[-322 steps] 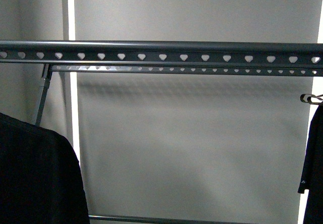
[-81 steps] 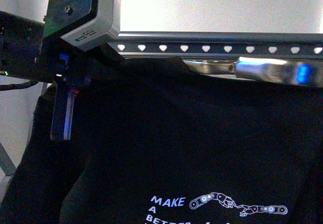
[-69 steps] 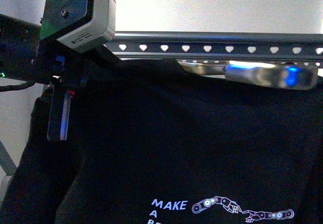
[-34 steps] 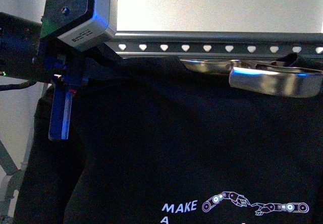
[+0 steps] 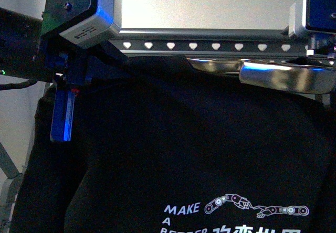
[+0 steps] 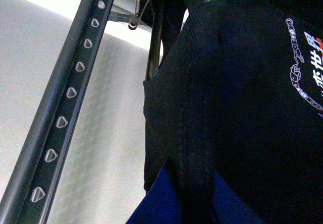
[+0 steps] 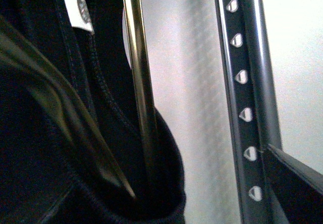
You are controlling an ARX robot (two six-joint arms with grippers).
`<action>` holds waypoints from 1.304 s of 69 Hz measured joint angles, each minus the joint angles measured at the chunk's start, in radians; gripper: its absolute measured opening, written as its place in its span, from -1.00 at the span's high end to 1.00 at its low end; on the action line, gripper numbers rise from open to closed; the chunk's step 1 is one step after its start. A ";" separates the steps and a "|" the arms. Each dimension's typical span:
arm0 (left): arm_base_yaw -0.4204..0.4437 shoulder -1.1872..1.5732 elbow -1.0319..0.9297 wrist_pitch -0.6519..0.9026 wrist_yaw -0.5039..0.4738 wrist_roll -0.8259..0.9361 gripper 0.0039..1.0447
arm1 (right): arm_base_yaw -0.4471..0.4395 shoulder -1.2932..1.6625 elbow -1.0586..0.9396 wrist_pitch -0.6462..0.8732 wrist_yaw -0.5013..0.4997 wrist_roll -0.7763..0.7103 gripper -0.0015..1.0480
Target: Hang clothes on hanger
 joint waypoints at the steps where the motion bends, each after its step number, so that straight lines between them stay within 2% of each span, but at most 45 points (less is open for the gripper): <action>1: 0.000 0.000 0.000 0.000 0.000 0.000 0.93 | 0.000 0.005 0.003 0.000 0.002 0.003 -0.73; 16: 0.000 0.000 0.000 0.000 -0.006 0.000 0.93 | -0.022 0.093 0.035 0.026 0.036 0.065 -0.12; 35: 0.000 0.000 0.000 0.000 -0.007 0.001 0.93 | -0.045 0.105 0.033 0.080 0.012 0.150 0.66; 40: 0.000 0.000 0.000 0.003 -0.003 0.005 0.93 | -0.049 0.095 0.023 0.091 0.003 0.139 0.76; 51: 0.000 -0.001 0.000 0.006 0.000 0.008 0.92 | -0.060 0.084 0.001 0.117 -0.026 0.131 0.82; 66: -0.001 -0.005 0.000 0.009 0.012 0.008 0.30 | -0.081 0.046 -0.048 0.157 -0.061 0.193 0.83; 76: -0.001 -0.010 0.002 0.010 0.016 0.008 -0.11 | -0.104 0.000 -0.088 0.174 -0.074 0.293 0.83; 79: -0.002 -0.011 0.003 0.010 0.016 0.008 -0.33 | -0.122 -0.026 -0.111 0.161 -0.084 0.343 0.83; 87: -0.003 -0.011 0.004 0.010 0.018 0.007 -0.67 | -0.164 -0.068 -0.156 0.125 -0.117 0.418 0.83; 88: -0.008 -0.011 -0.003 0.040 -0.015 -0.034 -0.74 | -0.173 -0.076 -0.165 0.116 -0.133 0.428 0.83; 90: -0.018 -0.011 -0.049 0.206 -0.169 -0.165 -0.88 | -0.187 -0.093 -0.184 0.097 -0.180 0.446 0.83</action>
